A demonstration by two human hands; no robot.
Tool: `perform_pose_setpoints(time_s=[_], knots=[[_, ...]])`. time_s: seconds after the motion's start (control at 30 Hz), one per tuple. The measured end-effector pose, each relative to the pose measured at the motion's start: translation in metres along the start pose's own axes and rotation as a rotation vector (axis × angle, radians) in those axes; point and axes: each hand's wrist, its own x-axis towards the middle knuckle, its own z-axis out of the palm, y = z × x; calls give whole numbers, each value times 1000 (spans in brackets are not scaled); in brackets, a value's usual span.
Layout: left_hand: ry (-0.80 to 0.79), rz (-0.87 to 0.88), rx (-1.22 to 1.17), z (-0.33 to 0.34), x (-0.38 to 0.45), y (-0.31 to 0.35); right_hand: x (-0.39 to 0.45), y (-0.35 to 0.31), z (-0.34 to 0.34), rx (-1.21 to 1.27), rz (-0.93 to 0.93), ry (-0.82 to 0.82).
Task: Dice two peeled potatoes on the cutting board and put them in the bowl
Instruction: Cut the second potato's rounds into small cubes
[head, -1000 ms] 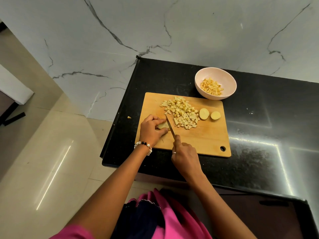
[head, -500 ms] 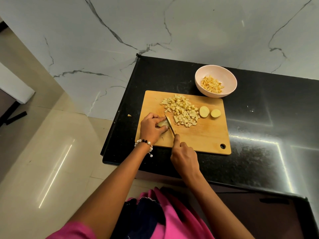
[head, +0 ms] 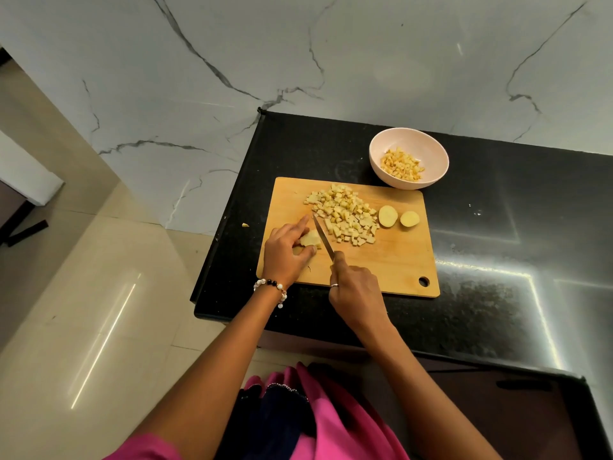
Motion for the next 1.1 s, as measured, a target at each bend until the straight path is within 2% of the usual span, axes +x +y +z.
perform_pose_setpoints(time_s=[0.33,0.5,0.6,0.73,0.83,1.1], knots=[[12,-75,-5,2,2,4,-4,-6,12,-95,-3,-10],[29,-78,-15,3,3,3,10,-8,15,-100,-18,-70],[55,-66,-10,6,1,4,-4,-8,15,-215,-8,-60],[57,-70,-29,5,2,3,-24,-6,11,-214,23,-101],[37,-88,-45,3,1,3,-14,2,6,-269,57,-40],[36,-74,-74,-1,1,-3,-6,8,3,-50,-7,12]])
